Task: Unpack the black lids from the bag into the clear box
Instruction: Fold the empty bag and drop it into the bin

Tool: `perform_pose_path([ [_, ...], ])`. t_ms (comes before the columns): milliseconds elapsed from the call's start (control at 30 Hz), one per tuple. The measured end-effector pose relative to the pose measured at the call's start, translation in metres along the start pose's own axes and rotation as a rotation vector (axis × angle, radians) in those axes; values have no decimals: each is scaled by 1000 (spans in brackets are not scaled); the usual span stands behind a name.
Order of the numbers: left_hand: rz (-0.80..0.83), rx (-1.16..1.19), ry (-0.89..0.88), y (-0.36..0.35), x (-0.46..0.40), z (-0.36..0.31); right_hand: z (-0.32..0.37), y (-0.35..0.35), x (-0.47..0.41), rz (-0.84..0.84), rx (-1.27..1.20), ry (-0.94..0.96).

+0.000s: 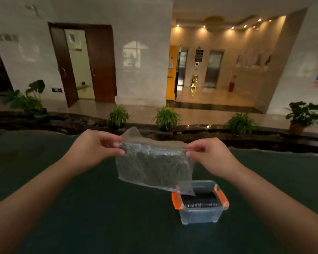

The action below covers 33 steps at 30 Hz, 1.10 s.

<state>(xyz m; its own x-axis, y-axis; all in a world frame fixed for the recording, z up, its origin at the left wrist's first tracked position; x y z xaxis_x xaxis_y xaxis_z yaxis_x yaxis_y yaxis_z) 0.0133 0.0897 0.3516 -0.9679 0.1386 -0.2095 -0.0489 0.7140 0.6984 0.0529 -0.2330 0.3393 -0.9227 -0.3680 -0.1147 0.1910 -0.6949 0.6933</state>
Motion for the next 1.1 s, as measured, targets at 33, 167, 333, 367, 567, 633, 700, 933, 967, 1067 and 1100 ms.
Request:
perform_pose_path([
  [33,-31,-106,-27,7,-2,-11,7,11,3,-15,98,17],
  [167,34,-233,-51,20,-9,-25,26,35,8,9,193,103],
  [333,393,-103,-33,24,-19,-43,63,55,5,157,-44,190],
  [367,452,-84,-27,22,-21,-49,72,58,1,162,-36,212],
  [567,644,173,-86,-18,-35,-91,129,62,-16,179,123,299],
  [633,612,316,-66,-29,-41,-94,140,67,-21,152,110,312],
  [700,564,463,-48,-35,-44,-94,140,83,-23,47,-5,298],
  [933,293,910,-24,-32,-53,-96,78,62,-16,309,-732,89],
  [967,263,912,-17,-31,-55,-97,74,51,-14,356,-698,85],
  [1067,258,907,-9,-29,-59,-100,65,40,-14,270,-675,99],
  [1100,281,879,-16,-27,-59,-102,62,43,-14,238,-690,101],
])
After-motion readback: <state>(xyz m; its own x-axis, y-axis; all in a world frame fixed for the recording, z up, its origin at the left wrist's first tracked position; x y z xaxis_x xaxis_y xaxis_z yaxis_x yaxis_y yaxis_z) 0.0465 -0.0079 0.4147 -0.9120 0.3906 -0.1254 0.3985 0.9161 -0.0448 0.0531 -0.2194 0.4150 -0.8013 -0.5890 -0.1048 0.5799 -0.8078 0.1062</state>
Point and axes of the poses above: each hand's wrist, its own x-axis away from the middle knuckle, its own y-axis out of the back of the hand, z = x × y, the point moved 5 cm from there along -x, towards the middle knuckle, and after that the axes turned 13 degrees about z, right-handed, at the moved point
